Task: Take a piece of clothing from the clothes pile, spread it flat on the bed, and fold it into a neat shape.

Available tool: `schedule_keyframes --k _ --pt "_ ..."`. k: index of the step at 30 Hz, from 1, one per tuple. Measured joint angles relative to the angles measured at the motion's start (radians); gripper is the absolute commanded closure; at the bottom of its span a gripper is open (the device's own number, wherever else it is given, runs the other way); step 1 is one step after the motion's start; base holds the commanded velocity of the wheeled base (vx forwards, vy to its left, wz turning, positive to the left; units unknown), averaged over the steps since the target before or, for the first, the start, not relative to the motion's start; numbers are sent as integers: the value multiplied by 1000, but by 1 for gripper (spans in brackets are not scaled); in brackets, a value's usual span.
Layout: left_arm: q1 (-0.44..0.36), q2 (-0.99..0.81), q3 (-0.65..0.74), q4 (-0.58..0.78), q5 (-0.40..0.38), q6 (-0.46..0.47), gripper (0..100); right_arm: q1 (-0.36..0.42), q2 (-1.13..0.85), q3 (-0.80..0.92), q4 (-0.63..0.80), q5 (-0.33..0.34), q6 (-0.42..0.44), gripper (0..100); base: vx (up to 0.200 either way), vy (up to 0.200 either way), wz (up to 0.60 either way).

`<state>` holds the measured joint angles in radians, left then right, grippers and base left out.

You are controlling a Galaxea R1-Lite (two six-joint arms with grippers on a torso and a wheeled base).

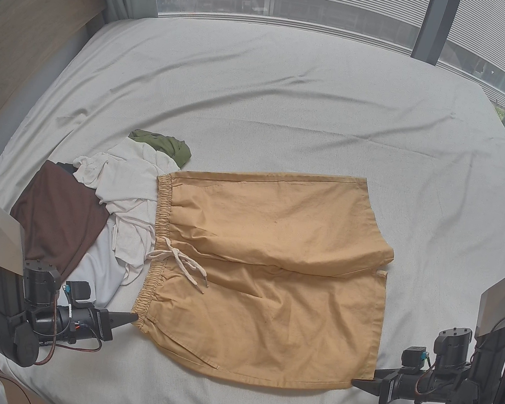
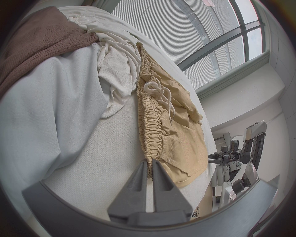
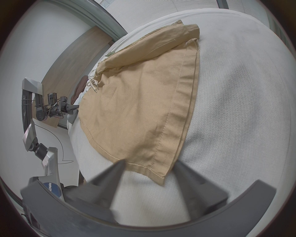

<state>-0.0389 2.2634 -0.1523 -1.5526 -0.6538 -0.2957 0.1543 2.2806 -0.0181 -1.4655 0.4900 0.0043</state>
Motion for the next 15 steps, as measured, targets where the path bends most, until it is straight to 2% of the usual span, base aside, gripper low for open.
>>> schedule_keyframes --k 8,15 --pt "1 -3 3 0 -8 -5 100 0 3 0 5 1 0 100 0 0 0" --pt "4 -17 37 -1 -31 -5 100 23 -49 1 103 1 0 100 0 0 0"
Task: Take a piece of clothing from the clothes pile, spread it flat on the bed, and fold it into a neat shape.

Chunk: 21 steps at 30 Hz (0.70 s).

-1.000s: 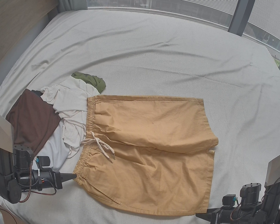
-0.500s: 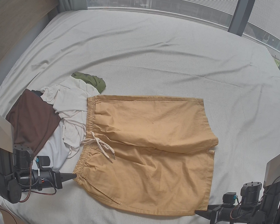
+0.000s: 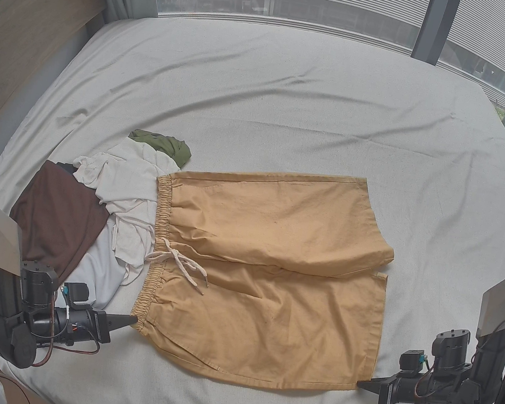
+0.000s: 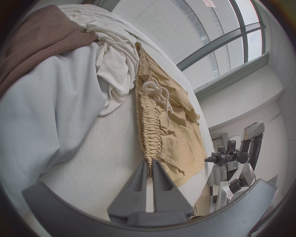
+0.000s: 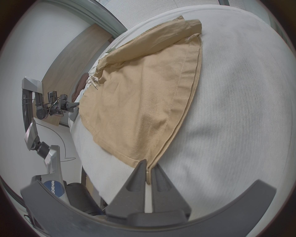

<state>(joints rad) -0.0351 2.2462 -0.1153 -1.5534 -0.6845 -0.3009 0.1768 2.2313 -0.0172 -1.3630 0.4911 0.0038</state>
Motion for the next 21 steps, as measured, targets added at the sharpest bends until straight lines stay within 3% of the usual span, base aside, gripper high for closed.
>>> schedule_keyframes --k 12,21 --pt "13 -14 54 2 -17 34 100 1 -82 0 21 1 -19 100 0 0 0" --pt "9 -68 12 2 -33 -29 100 -14 -92 -15 -170 75 0 100 0 0 0"
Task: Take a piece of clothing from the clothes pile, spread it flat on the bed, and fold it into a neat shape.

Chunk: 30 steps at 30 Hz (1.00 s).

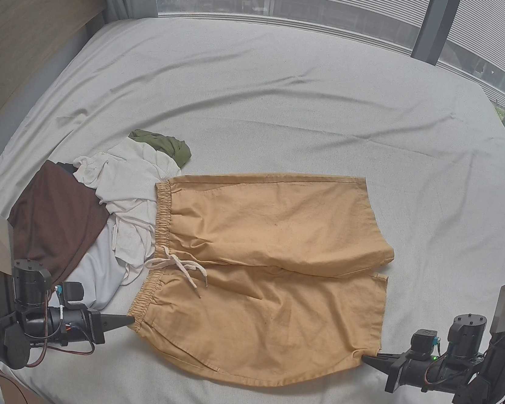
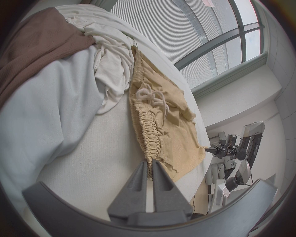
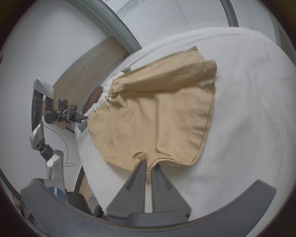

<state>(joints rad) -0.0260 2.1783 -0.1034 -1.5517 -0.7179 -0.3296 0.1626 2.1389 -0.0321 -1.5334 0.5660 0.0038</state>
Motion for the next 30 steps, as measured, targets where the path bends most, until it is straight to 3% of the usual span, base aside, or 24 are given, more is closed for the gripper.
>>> schedule_keyframes --k 12,20,30 --pt "-18 -85 -92 0 -8 -83 100 -10 -132 -79 -4 72 145 100 0 0 0" --pt "-40 -151 -128 -1 -7 -147 100 -11 -212 -132 -4 75 214 100 0 0 0" --pt "-52 -189 -157 -1 15 -153 100 -13 -278 -203 -4 74 296 100 0 0 0"
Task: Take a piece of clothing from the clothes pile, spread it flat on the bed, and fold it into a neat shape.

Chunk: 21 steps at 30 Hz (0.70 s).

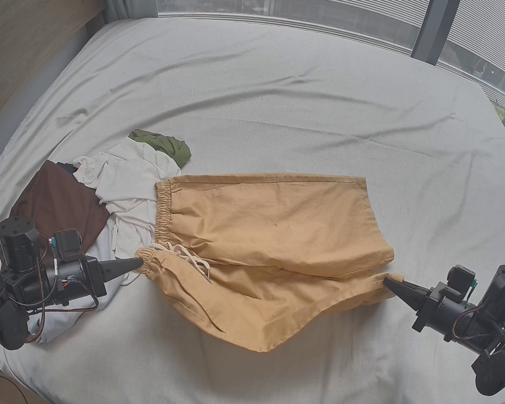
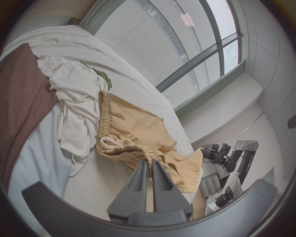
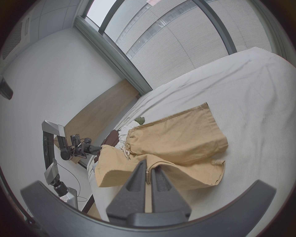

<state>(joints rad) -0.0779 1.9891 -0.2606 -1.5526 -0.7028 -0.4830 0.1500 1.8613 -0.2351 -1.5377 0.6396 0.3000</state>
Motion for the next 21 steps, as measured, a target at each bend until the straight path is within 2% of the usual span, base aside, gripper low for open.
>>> schedule_keyframes --k 14,21 --pt "7 -4 -75 0 82 -35 100 -19 -99 -53 12 0 34 100 0 0 0" --pt "11 -4 -84 0 84 -37 100 -22 -177 -83 142 0 34 100 0 0 0"
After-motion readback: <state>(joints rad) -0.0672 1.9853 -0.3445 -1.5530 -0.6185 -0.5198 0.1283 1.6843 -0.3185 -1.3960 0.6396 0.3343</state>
